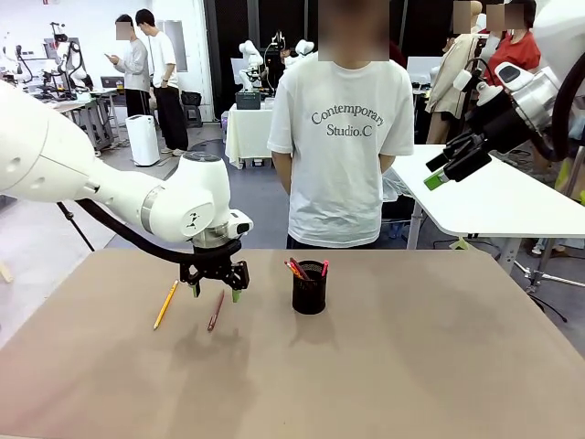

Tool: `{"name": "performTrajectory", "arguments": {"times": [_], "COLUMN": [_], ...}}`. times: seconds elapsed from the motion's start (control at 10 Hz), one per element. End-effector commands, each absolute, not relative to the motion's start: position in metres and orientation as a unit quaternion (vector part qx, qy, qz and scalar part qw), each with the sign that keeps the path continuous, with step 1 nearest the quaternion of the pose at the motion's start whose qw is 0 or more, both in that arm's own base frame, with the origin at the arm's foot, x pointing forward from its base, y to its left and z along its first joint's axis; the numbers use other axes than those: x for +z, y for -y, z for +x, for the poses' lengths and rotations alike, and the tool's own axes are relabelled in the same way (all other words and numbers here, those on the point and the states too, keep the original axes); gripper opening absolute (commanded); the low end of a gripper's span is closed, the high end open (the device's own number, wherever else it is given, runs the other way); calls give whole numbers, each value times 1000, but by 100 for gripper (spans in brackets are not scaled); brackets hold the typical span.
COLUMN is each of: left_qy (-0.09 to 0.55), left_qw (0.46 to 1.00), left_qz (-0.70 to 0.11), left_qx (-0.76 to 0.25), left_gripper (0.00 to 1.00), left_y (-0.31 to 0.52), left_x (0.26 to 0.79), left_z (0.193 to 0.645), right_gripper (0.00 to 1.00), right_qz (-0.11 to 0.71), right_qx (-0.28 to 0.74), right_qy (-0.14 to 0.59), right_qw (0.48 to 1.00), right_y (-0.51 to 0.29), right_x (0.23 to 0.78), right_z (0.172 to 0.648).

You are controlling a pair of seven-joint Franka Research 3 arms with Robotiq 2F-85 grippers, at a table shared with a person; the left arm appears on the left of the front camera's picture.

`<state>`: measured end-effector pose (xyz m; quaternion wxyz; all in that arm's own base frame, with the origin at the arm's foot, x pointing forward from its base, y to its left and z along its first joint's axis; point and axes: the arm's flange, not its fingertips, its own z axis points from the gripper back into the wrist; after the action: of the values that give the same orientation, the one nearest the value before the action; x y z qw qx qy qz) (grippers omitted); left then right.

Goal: Place the pens into the pen holder.
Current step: Pick up a writing instrument from the table and place it into the Pen holder.

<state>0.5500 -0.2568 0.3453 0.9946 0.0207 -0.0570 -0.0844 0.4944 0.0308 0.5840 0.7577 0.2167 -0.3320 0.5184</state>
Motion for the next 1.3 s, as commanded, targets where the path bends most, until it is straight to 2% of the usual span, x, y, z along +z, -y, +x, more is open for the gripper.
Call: {"name": "performTrajectory", "arguments": {"times": [0.0,0.1,0.3,0.5,1.2], "left_qy": [58,57,-4,13,24], "left_qw": [994,995,992,992,994], "left_qz": [31,21,-21,5,16], "left_qx": [-87,-84,-125,-122,-107], "left_gripper": [100,100,100,100,100], "left_y": [254,257,260,258,257], "left_x": [345,345,327,319,313], "left_z": [550,550,555,561,581], "right_gripper": [100,100,100,100,100], "right_qz": [212,212,212,212,212], "right_qx": [515,515,515,515,515], "right_qy": [334,334,334,334,334], "right_qw": [761,761,761,761,761], "right_y": [-33,-33,-33,-33,-33], "right_x": [584,584,584,584,584], "right_z": [494,494,494,494,494]}}
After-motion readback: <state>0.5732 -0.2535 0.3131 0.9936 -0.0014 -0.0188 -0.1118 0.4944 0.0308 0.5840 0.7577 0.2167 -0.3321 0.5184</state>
